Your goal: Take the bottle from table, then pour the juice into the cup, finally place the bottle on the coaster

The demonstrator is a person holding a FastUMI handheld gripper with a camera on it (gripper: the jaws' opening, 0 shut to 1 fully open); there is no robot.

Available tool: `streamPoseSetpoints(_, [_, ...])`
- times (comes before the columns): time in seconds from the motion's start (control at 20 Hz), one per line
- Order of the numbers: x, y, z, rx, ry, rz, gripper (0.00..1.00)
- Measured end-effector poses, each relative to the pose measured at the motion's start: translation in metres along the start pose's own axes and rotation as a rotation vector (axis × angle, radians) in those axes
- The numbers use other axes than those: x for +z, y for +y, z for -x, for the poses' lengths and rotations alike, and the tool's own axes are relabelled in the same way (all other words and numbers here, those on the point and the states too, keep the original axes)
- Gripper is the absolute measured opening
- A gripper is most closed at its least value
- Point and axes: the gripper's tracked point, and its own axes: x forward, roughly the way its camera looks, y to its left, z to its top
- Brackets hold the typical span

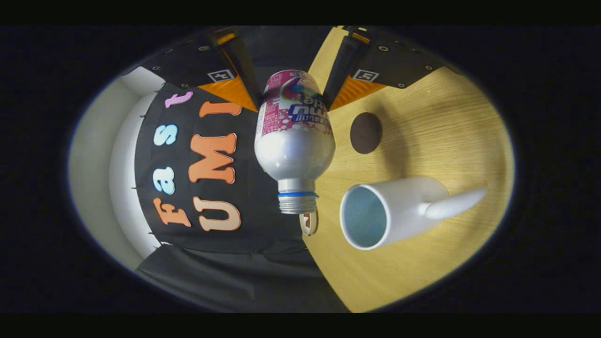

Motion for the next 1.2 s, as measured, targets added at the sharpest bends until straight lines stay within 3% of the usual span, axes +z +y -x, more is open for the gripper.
streamPoseSetpoints(0.65, [-0.009,0.015,-0.021,0.193,0.015,-0.683,0.76])
streamPoseSetpoints(0.9, [-0.014,0.014,-0.037,0.199,0.029,-0.806,0.77])
streamPoseSetpoints(1.2, [-0.011,0.021,-0.054,0.253,0.032,-1.055,0.76])
